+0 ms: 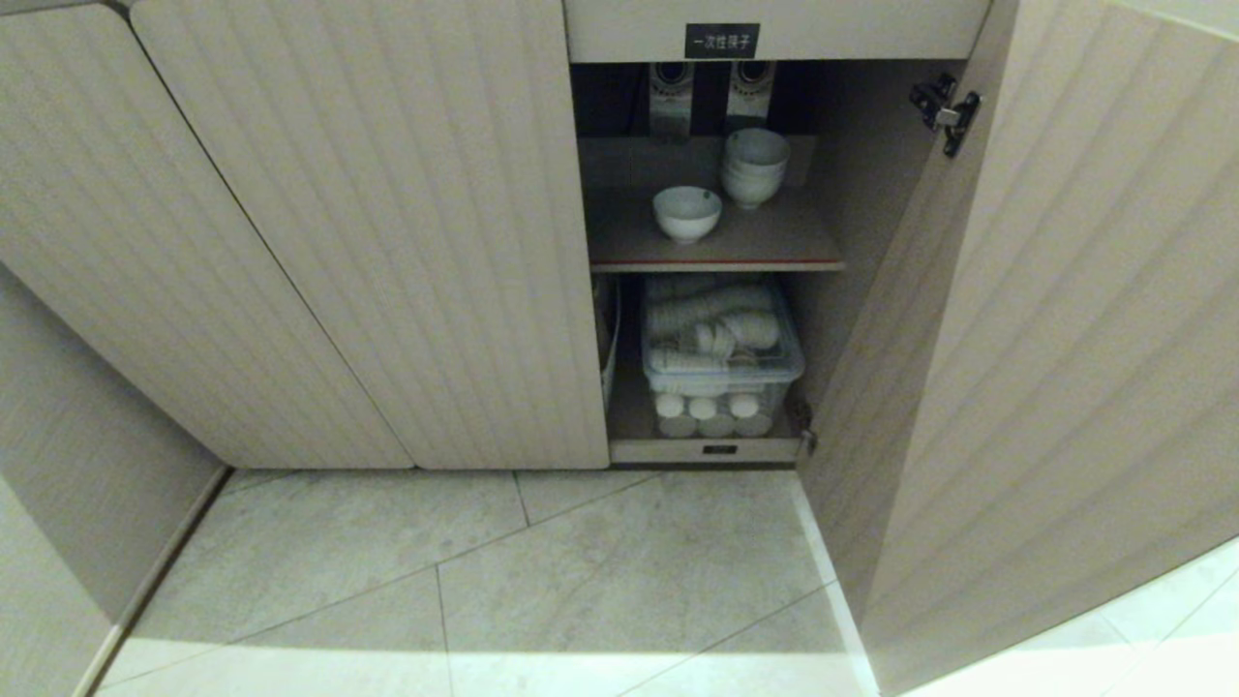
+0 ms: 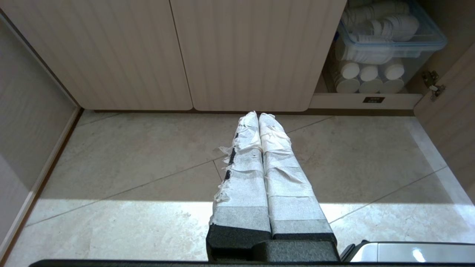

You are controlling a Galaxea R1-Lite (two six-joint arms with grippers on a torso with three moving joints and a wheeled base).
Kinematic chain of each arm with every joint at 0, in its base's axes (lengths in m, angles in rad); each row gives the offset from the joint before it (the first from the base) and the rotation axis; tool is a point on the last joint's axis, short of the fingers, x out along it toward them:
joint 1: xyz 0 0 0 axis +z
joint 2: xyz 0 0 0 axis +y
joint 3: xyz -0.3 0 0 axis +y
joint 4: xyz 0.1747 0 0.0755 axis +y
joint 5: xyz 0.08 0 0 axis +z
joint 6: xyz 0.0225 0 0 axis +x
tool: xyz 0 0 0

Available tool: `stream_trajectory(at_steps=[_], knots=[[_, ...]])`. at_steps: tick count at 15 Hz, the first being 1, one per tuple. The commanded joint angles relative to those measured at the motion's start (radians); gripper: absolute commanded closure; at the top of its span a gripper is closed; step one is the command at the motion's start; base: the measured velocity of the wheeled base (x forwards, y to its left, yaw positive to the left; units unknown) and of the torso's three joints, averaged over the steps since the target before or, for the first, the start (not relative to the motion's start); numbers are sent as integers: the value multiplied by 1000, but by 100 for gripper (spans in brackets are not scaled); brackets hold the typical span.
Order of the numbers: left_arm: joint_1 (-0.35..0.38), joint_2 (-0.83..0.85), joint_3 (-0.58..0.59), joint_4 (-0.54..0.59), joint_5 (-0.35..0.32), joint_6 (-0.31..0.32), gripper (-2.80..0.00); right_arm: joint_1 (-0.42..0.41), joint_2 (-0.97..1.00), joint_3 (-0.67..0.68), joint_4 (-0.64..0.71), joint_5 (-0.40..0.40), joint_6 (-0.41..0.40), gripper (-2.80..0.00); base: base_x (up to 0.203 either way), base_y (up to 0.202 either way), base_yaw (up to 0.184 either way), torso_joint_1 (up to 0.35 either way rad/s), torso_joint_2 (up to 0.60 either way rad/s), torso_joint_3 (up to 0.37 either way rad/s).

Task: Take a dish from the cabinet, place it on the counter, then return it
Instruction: Close the cabinet door

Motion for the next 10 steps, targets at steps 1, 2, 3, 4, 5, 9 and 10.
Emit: stream_trajectory(at_steps=[1,2,3,4,5,9,10], knots=[[0,0,0,0,0,-1,0,4,26,-5,-5,13,-1,0,0,0,0,0,0,0],[0,0,0,0,0,-1,0,4,36,-4,-31,22,-1,0,0,0,0,0,0,0],[0,0,0,0,0,-1,0,5,46,-4,-58,25,-1,0,0,0,0,0,0,0],[0,0,0,0,0,-1,0,14,55,-6,-81,27,-1,0,0,0,0,0,0,0],[0,0,0,0,0,-1,0,22,64,-12,-100,29,-2,0,0,0,0,0,0,0],[0,0,0,0,0,-1,0,22,86,-20,-141,83,-1,0,0,0,0,0,0,0],[0,0,0,0,0,-1,0,22,91,-22,-145,83,-1,0,0,0,0,0,0,0]])
